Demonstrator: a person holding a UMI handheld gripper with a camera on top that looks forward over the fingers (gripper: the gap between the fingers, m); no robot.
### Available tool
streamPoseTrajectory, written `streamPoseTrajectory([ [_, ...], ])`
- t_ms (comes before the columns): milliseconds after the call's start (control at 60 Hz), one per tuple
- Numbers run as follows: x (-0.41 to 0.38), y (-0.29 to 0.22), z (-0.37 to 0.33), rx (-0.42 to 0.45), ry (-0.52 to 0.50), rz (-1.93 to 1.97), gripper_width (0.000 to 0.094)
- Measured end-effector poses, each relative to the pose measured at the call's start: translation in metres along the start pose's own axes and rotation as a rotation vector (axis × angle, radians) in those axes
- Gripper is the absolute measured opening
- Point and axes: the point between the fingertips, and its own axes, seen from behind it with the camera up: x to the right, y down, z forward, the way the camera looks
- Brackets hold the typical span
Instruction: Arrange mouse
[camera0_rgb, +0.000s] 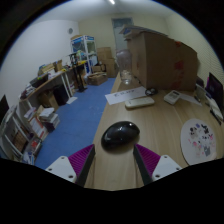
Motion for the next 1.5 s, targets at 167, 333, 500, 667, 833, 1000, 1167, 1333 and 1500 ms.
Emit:
streamPoseTrajectory([
  [167, 0.012, -0.028, 0.036, 0.029, 0.11, -0.001, 0.0795],
  [333, 0.018, -0.048, 0.062, 0.029, 0.176, 0.014, 0.0803],
  [500, 0.02, -0.052, 0.067, 0.029, 0.18, 0.021, 0.0682],
  [667, 0.026, -0.05, 0.065, 0.003, 0.137, 0.015, 0.0519],
  [833, 0.025, -0.048, 0.064, -0.006, 0.11, -0.022, 0.0497],
  [1000, 0.021, -0.045, 0.061, -0.004, 0.094, -0.007, 0.0404],
  [1167, 0.002, -0.103, -0.011, 0.13, 0.003, -0.078, 0.0359],
  [1333, 0.085, -0.181, -0.109, 0.282, 0.045, -0.13, 0.0355],
  [1500, 0.216, -0.12, -0.126, 0.157, 0.136, -0.088, 0.0356],
])
